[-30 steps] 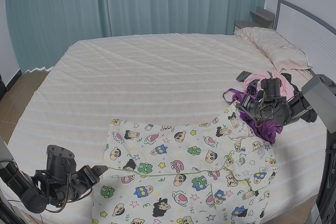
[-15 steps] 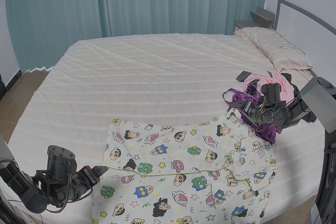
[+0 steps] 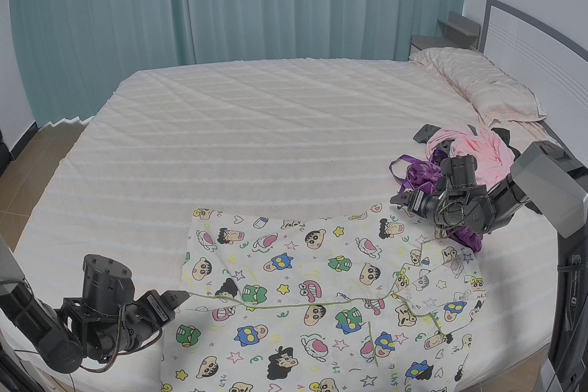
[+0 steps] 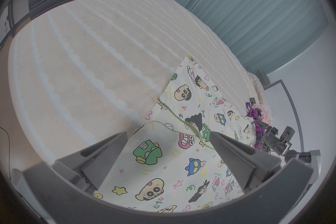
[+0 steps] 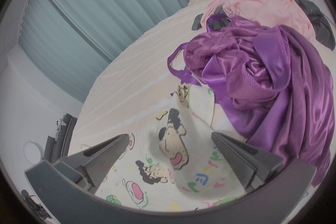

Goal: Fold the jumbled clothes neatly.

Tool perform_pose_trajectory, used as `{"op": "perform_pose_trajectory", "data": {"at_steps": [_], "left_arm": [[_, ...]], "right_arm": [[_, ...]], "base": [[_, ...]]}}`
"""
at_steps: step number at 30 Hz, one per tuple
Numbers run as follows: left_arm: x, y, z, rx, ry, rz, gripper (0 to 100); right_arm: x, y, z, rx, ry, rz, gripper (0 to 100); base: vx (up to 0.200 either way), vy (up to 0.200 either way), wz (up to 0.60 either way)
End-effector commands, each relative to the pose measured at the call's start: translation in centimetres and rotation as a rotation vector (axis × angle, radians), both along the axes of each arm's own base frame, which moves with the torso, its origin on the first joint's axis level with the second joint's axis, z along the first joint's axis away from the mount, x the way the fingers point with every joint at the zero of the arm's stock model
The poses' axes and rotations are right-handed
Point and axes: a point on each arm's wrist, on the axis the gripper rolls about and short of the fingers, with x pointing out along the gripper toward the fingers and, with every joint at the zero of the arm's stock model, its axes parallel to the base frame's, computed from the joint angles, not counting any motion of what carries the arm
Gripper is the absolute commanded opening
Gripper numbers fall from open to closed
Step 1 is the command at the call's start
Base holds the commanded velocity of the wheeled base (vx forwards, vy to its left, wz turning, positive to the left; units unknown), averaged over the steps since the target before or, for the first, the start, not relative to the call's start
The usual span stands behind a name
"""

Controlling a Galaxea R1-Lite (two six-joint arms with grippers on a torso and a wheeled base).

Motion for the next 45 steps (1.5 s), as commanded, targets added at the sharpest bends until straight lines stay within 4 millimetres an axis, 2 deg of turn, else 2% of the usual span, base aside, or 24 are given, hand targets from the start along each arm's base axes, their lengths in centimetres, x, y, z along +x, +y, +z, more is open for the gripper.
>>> {"op": "perform_pose_trajectory", "data": {"at_steps": [1, 6, 8, 9, 10, 11, 13, 15, 17, 19, 23, 32, 42, 43, 45], "left_arm": [[0.0, 0.0, 0.0, -0.001, -0.002, 0.002, 100], [0.0, 0.0, 0.0, -0.001, -0.002, 0.002, 100], [0.0, 0.0, 0.0, -0.001, -0.002, 0.0, 100], [0.0, 0.0, 0.0, -0.001, -0.001, 0.0, 100], [0.0, 0.0, 0.0, -0.001, -0.001, 0.0, 100], [0.0, 0.0, 0.0, -0.001, -0.001, 0.0, 100], [0.0, 0.0, 0.0, -0.001, -0.001, 0.0, 100], [0.0, 0.0, 0.0, -0.001, -0.001, 0.0, 100], [0.0, 0.0, 0.0, 0.0, 0.001, 0.002, 100], [0.1, 0.0, -0.2, 0.002, 0.006, 0.002, 100], [0.1, 0.0, -0.4, 0.008, 0.016, 0.003, 100], [0.1, 0.0, -0.2, 0.006, 0.01, 0.004, 100], [0.1, 0.0, -0.2, 0.006, 0.008, 0.002, 100], [0.1, 0.0, -0.2, 0.006, 0.008, 0.004, 100], [0.1, 0.0, -0.2, 0.008, 0.008, 0.004, 100]], "right_arm": [[0.6, -0.2, -0.1, -0.015, -0.015, -0.018, 100], [1.1, -0.4, 0.2, -0.037, -0.041, -0.037, 100], [1.1, -0.2, 0.0, -0.048, -0.038, -0.036, 100], [1.0, -0.1, -0.9, -0.071, -0.021, -0.017, 100], [0.9, -0.1, -1.3, -0.088, -0.016, -0.005, 0], [0.9, -0.1, -1.3, -0.088, -0.016, -0.005, 0], [1.2, 0.2, -2.7, -0.126, -0.007, 0.006, 0], [1.4, 0.2, -2.6, -0.137, -0.014, -0.009, 0], [1.5, 0.0, -2.2, -0.146, -0.023, -0.028, 0], [0.7, -0.3, -0.4, -0.142, -0.041, -0.035, 0], [-1.0, -0.8, 0.8, -0.148, -0.027, -0.027, 0], [-4.1, -1.9, -1.9, -0.23, 0.088, 0.027, 0], [-5.4, -1.7, -1.9, -0.239, 0.116, 0.042, 0], [-5.5, -1.7, -1.9, -0.238, 0.117, 0.041, 100], [-5.5, -1.7, -1.7, -0.238, 0.111, 0.037, 100]], "base": [[0.0, 0.0, 0.0], [0.0, 0.0, 0.0], [0.0, 0.0, 0.0], [0.0, 0.0, 0.0], [0.0, 0.0, 0.0], [0.0, 0.0, 0.0], [0.0, 0.0, 0.0], [0.0, 0.0, 0.0], [0.0, 0.0, 0.0], [0.0, 0.0, 0.0], [0.0, 0.0, 0.0], [0.0, 0.0, 0.0], [0.0, 0.0, 0.0], [0.0, 0.0, 0.0], [0.0, 0.0, 0.0]]}}
